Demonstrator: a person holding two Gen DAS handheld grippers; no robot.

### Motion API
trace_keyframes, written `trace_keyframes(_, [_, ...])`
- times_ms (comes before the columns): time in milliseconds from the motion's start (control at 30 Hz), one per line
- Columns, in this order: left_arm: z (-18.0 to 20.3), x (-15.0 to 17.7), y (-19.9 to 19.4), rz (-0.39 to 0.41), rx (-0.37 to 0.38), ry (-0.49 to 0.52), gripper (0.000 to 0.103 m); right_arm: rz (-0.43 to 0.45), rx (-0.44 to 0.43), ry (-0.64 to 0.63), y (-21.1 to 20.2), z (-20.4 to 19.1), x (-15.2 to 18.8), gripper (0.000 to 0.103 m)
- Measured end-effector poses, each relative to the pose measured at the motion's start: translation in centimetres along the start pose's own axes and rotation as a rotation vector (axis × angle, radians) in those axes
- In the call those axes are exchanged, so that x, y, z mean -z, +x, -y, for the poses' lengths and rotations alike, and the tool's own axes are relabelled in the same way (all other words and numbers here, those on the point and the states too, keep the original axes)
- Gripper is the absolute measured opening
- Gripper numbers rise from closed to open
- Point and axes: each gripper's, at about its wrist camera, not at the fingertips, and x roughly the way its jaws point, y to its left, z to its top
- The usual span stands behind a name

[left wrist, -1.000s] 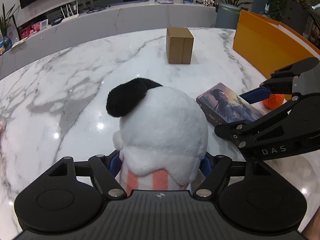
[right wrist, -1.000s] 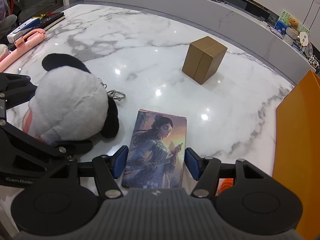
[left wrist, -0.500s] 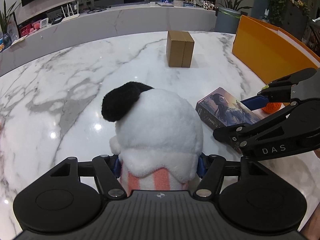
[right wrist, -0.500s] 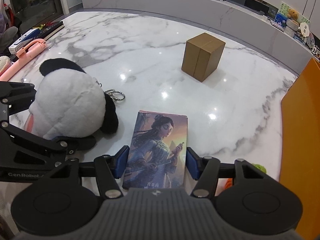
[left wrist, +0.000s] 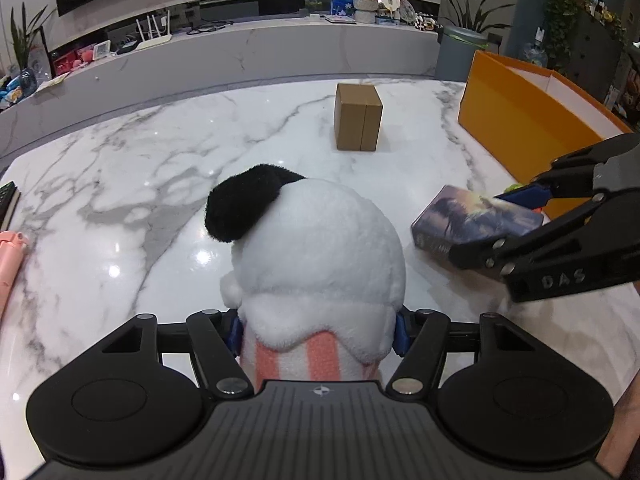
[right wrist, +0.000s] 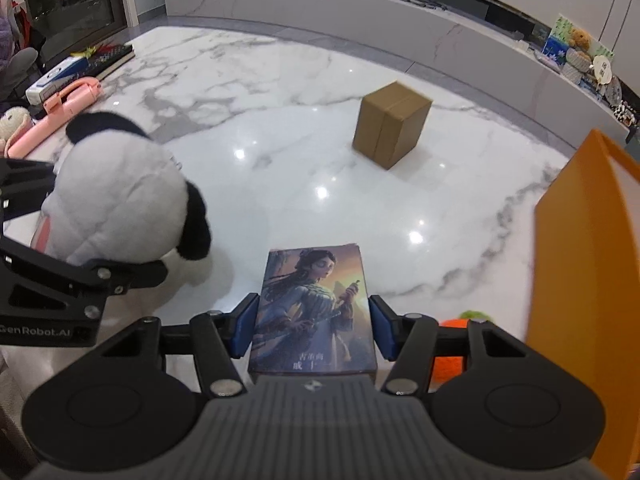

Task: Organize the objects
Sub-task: 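Carry the plush toy with the left gripper while the right gripper carries the book to the orange box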

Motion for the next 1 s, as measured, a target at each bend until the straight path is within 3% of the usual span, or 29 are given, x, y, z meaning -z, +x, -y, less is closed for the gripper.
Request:
trace_keyframes(367, [2.9,-0.8,-2.8,0.029,-0.007,0.020,0.074,0.063,0.017,0.021,-5.0,2.0,0.1,0.060])
trace_keyframes(1000, [13.8,-9.3,-3.7,0.147,0.107,0.156,0.074,0.176,0.107,0.119,-14.1,11.6,1.0,0.060])
